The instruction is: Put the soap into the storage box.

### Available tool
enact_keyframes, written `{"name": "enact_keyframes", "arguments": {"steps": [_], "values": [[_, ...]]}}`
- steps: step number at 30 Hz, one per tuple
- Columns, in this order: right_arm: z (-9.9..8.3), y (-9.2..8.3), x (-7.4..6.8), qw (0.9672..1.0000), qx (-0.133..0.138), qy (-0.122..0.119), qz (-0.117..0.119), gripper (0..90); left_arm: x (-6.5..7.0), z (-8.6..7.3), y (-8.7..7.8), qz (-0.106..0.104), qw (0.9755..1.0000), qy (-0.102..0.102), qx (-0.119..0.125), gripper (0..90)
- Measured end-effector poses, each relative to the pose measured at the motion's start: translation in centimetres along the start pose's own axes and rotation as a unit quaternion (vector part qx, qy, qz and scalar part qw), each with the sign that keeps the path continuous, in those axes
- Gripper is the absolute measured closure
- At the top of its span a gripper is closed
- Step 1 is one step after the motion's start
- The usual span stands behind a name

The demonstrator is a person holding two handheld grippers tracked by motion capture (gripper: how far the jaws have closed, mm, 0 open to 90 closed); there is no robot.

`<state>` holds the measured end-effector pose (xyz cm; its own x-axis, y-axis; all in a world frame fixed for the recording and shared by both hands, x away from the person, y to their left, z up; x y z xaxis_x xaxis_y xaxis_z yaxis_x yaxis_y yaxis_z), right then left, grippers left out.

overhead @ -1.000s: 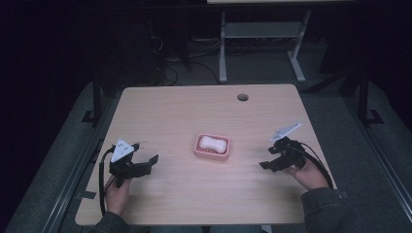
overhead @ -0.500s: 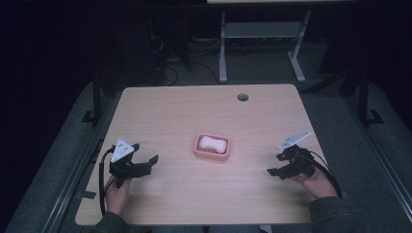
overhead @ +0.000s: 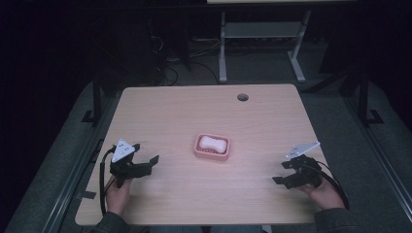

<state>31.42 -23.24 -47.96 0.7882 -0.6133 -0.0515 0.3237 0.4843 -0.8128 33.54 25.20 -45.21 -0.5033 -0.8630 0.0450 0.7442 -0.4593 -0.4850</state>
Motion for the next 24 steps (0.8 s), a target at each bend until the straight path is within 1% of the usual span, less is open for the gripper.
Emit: {"name": "enact_keyframes", "arguments": {"steps": [6, 9, 16, 18, 21, 24], "values": [[-0.8, -0.1, -0.6, 0.9999, 0.009, 0.002, -0.006, 28.5, 0.0, 0.0, 0.0, 0.001, 1.0, -0.002, 0.001, 14.6], [-1.3, -0.1, -1.0, 0.9999, 0.009, 0.005, -0.008, 28.4, 0.0, 0.0, 0.0, 0.0, 1.0, -0.002, 0.001, 14.6], [-2.5, -0.4, -2.0, 0.9996, 0.026, 0.005, -0.012, 28.4, 0.2, 0.0, 0.2, -0.004, 1.0, -0.004, 0.001, 14.6], [-2.9, -0.5, -2.2, 0.9996, 0.024, 0.009, -0.013, 28.0, 0.3, 0.0, 0.2, -0.006, 1.0, -0.003, 0.001, 14.5], [-3.6, -0.8, -2.6, 0.999, 0.038, 0.02, -0.014, 27.4, 0.4, 0.0, 0.3, -0.006, 1.0, 0.001, -0.002, 14.6], [-4.3, -1.3, -3.1, 0.9982, 0.051, 0.025, -0.02, 26.7, 0.6, -0.1, 0.4, -0.009, 0.9999, 0.002, -0.006, 14.6]]}}
Point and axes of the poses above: each handheld gripper's, and its own axes: y roughly forward along the jaws, z roughly out of its top, x roughly to its right, the point moved 5 cm from there along y, roughly forward along the jaws, and after that the axes turned 4 degrees about -y, right-handed, at the moved point
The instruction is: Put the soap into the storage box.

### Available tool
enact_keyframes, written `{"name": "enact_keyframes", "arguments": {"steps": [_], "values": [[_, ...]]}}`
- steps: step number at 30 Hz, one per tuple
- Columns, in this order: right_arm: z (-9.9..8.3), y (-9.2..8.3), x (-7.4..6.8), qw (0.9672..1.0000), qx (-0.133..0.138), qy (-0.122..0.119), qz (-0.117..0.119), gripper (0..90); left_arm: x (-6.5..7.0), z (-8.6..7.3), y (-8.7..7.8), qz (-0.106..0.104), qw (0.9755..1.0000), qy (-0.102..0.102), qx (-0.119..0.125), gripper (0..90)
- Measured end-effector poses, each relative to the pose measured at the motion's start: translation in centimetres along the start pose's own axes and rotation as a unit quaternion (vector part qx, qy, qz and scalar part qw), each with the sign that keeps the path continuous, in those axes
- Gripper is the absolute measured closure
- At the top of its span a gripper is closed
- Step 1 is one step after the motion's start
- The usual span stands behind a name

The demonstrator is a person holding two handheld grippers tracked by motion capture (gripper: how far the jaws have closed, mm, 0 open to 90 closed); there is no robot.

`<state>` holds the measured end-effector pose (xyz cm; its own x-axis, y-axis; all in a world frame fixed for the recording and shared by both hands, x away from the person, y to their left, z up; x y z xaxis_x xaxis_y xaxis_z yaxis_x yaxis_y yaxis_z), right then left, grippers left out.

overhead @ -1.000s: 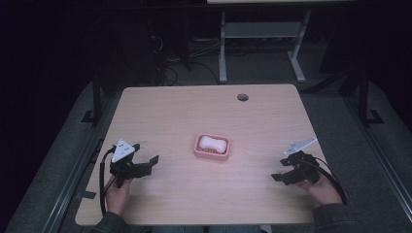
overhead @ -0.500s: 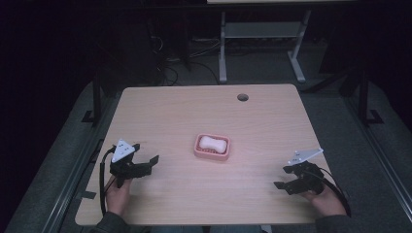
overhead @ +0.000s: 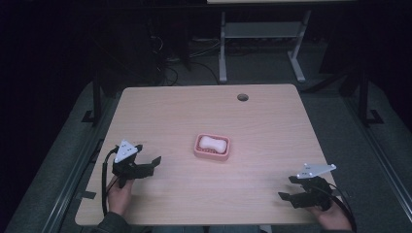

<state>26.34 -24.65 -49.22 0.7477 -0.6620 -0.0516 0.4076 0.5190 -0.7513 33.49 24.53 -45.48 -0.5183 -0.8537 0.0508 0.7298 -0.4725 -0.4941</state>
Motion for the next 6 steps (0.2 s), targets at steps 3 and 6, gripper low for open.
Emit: {"name": "enact_keyframes", "arguments": {"steps": [3, 6], "values": [[-0.3, -0.3, -0.6, 0.9998, 0.017, 0.006, -0.004, 26.5, 0.1, 0.1, 0.0, 0.0, 1.0, 0.001, 0.001, 14.6], [-0.5, 0.0, -1.3, 0.9999, 0.015, 0.001, 0.003, 26.5, 0.2, 0.1, 0.1, 0.0, 1.0, 0.004, 0.001, 14.6]]}}
Point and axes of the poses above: each handheld gripper's, and its own axes: y roughly forward along the jaws, z roughly out of its top, x roughly to its right, the point moved 5 cm from there along y, roughly forward along the jaws, and after that the axes turned 4 degrees about -y, right-handed, at the moved point
